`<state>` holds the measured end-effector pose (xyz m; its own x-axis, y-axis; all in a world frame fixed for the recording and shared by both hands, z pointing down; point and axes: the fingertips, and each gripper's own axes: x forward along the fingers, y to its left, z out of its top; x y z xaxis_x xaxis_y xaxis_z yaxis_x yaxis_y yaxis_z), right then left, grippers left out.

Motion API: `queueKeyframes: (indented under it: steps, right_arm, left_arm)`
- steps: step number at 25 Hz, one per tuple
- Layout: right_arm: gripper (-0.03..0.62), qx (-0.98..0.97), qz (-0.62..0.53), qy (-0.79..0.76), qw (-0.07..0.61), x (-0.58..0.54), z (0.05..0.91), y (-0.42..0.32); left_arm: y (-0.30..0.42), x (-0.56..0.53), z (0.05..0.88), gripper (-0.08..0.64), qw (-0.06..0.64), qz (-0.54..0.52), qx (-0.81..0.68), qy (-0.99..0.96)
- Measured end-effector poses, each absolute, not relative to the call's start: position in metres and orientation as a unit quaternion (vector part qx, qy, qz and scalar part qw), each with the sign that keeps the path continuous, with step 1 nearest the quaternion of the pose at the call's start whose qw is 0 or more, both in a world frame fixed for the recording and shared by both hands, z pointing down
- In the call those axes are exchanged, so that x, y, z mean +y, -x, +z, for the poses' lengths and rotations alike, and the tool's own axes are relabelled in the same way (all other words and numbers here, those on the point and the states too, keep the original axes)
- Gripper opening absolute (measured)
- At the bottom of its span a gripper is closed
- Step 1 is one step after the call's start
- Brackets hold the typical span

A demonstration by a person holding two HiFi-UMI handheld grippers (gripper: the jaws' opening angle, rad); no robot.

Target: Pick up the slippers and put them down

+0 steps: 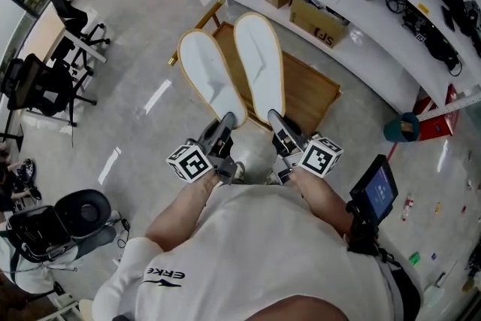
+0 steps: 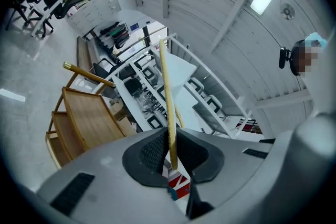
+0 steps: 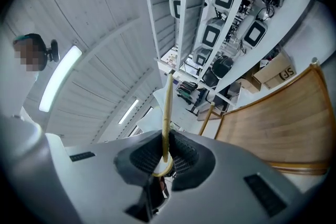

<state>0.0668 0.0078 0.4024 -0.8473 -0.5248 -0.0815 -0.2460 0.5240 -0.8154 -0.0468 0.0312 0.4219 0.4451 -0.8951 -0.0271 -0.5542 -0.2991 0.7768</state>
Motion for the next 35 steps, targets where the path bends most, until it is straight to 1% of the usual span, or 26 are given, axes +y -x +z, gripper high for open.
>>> queueKeyframes:
  steps: [8, 16, 25, 31, 35]
  right_arm:
    - [0.032, 0.866, -0.455, 0.162, 0.129, 0.011, 0.413, -0.027]
    - [0.032, 0.871, -0.457, 0.143, 0.107, 0.006, 0.42, 0.028]
    - [0.032, 0.869, -0.452, 0.171, 0.104, -0.017, 0.423, 0.104]
    - [0.032, 0.861, -0.45, 0.207, 0.115, -0.021, 0.429, 0.158]
    - [0.032, 0.85, -0.452, 0.243, 0.121, -0.022, 0.439, 0.168]
  left_arm:
    - [0.08, 0.053, 0.433, 0.034, 0.354, -0.255, -0.531, -0.726]
    - [0.128, 0.047, 0.437, 0.032, 0.35, -0.277, -0.541, -0.712]
    - [0.203, 0.023, 0.444, 0.034, 0.364, -0.272, -0.518, -0.725]
    - [0.259, 0.009, 0.453, 0.032, 0.382, -0.256, -0.487, -0.743]
    - [0.268, 0.001, 0.461, 0.034, 0.398, -0.241, -0.458, -0.758]
